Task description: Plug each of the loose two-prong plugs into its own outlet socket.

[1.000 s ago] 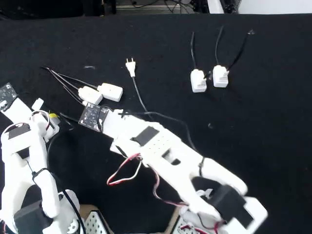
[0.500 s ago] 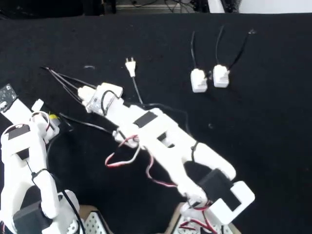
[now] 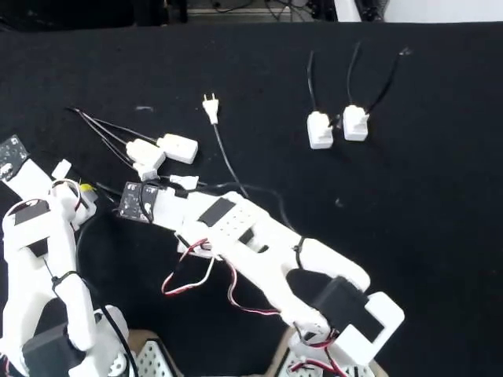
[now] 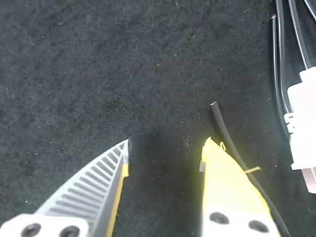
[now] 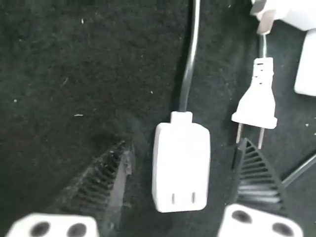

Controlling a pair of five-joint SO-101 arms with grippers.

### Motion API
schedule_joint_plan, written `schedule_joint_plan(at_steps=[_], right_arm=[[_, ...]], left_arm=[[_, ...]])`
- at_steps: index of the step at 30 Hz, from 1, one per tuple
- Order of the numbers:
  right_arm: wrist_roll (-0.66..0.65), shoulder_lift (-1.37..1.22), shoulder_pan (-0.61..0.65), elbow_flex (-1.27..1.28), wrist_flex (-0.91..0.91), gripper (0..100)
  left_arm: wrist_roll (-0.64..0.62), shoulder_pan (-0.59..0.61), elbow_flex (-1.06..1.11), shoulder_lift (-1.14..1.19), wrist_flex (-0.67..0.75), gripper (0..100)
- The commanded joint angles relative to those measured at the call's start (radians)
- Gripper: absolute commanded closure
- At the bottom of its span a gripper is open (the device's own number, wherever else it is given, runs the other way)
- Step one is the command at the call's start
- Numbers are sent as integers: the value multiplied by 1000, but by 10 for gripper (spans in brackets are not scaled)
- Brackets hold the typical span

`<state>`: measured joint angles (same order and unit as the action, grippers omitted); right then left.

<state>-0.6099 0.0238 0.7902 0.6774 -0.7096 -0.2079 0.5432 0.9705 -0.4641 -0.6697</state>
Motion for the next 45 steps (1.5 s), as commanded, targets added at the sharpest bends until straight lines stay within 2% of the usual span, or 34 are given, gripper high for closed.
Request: schedule_joint_plan(at_steps=[1,7,13,19,21,26,28,32,36,38,43,45], right_arm=[[-17,5,6,-4,-3,688],[-84,5,-87,-16,2,688],[-86,-5,-94,-22,-3,688],[-140,-150,-97,-93,-11,691],[-144,-183,-98,-136,-46,737],[-141,-156,-95,-173,-101,995],[-143,-124,-92,-143,-101,966],[-163,-31,-52,-65,-100,988],[-279,39,15,39,-104,988],[-298,56,23,61,-98,988],[-245,58,20,39,-100,983],[-206,58,20,30,-100,939]], left_arm=[[-11,-7,-4,-25,12,759],[-11,-7,-4,-25,12,759],[-11,-7,-4,-23,12,759],[-11,-5,-4,-25,8,759],[-11,-5,-4,-26,8,759],[-11,-5,-4,-26,9,759],[-11,-5,-4,-26,11,759],[-11,-5,-4,-26,11,759],[-11,-5,-4,-26,11,759],[-11,-5,-4,-26,11,759],[-11,-5,-4,-26,11,759],[-11,-5,-4,-25,11,759]])
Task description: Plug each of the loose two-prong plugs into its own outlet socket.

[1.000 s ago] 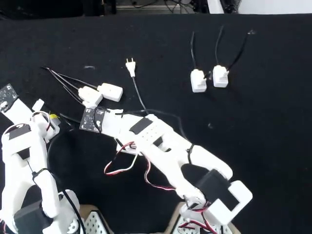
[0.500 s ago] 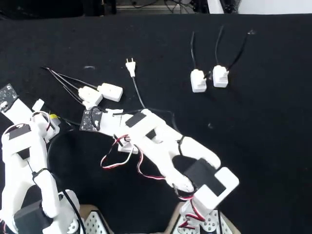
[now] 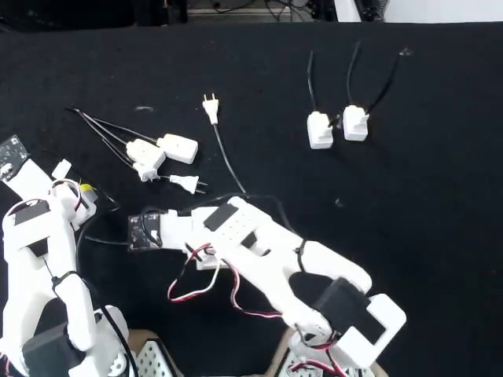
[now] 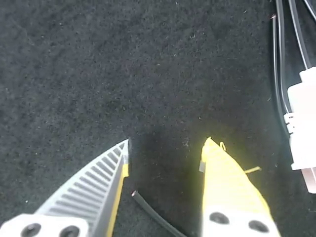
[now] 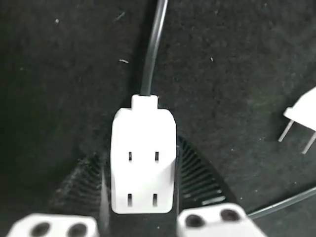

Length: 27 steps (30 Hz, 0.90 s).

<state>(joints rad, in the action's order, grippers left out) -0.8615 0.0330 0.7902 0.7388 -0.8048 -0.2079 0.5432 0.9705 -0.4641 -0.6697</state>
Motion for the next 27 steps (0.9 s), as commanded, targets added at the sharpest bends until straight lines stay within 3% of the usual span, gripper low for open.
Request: schedule_joint_plan(at_steps=[1,6,15,20,27], right_arm=[[72,51,20,-35,-6,899],[195,96,41,-44,-11,745],[371,341,35,47,43,745],[514,440,-78,145,227,745],[542,486,-226,145,265,745]], left_arm=[[-11,-5,-4,-25,11,759],[-11,-5,-5,-23,11,759],[-8,-8,-5,-28,9,759],[11,-48,-2,-29,3,759],[46,-64,-2,-23,3,759]])
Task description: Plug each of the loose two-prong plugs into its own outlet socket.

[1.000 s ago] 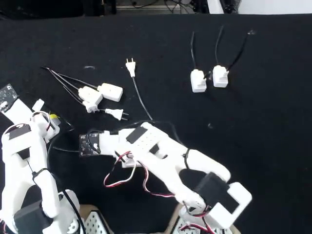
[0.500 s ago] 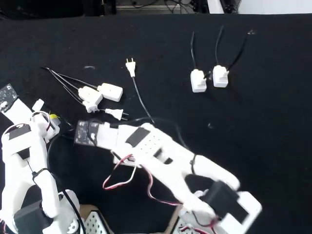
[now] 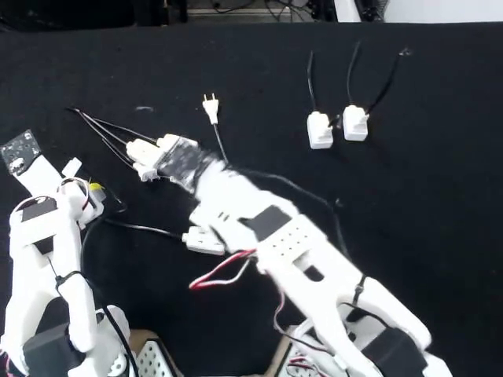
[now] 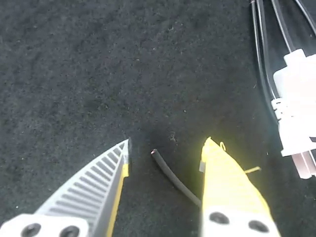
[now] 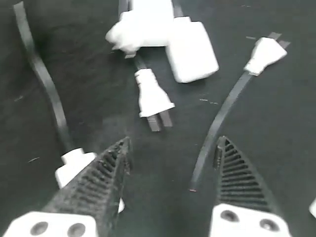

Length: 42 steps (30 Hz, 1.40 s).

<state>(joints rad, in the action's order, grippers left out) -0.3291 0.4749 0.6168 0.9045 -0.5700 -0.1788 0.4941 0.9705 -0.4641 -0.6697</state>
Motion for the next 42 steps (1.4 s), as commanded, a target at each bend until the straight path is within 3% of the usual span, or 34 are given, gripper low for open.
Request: schedule_joint_plan(at_steps=[1,9,17,27,33,42], right_arm=[[9,39,-58,-27,29,745],[9,38,-57,-27,35,745],[74,-150,-55,-61,207,745],[68,-584,-38,-530,-43,745],[-18,-611,58,-550,-84,745],[-23,-656,37,-555,-48,745]], left_arm=[[17,-15,-2,-23,3,759],[17,-15,-4,-21,5,759],[17,-15,-4,-21,8,759],[17,-15,-4,-21,8,759],[17,-15,-7,-21,6,759],[17,-15,-7,-21,6,759]])
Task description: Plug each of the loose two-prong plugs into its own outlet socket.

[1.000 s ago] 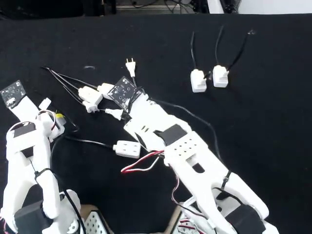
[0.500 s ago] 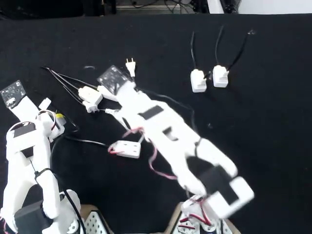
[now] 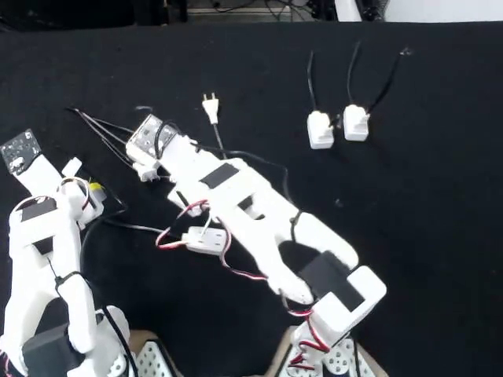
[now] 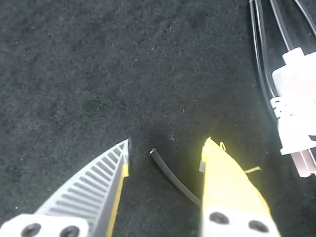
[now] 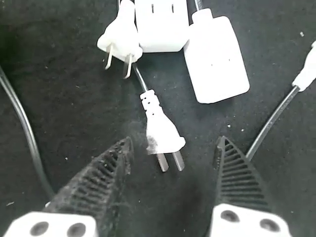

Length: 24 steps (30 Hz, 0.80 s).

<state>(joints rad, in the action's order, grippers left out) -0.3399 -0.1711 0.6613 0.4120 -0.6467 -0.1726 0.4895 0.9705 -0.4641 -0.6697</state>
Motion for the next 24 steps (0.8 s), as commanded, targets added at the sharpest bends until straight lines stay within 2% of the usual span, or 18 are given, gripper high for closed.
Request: schedule_joint_plan(at_steps=[1,5,9,11,14,16,19,24], right_arm=[[-12,-25,-8,-64,34,745],[-25,-88,-3,-70,77,745],[-75,-136,-3,-116,37,749],[-80,-147,-6,-134,18,807],[-74,-140,-18,-140,21,988],[-72,-120,-32,-137,15,966],[-71,-45,-72,-93,14,985],[-32,222,-129,87,-18,988]], left_arm=[[11,-10,-7,-21,6,759],[11,-10,-5,-21,5,759],[11,-10,-4,-25,5,759],[11,-10,-4,-25,5,759],[11,-10,-4,-25,5,759],[11,-8,-4,-25,5,759],[11,-8,-4,-25,6,759],[11,-8,-4,-21,9,759]])
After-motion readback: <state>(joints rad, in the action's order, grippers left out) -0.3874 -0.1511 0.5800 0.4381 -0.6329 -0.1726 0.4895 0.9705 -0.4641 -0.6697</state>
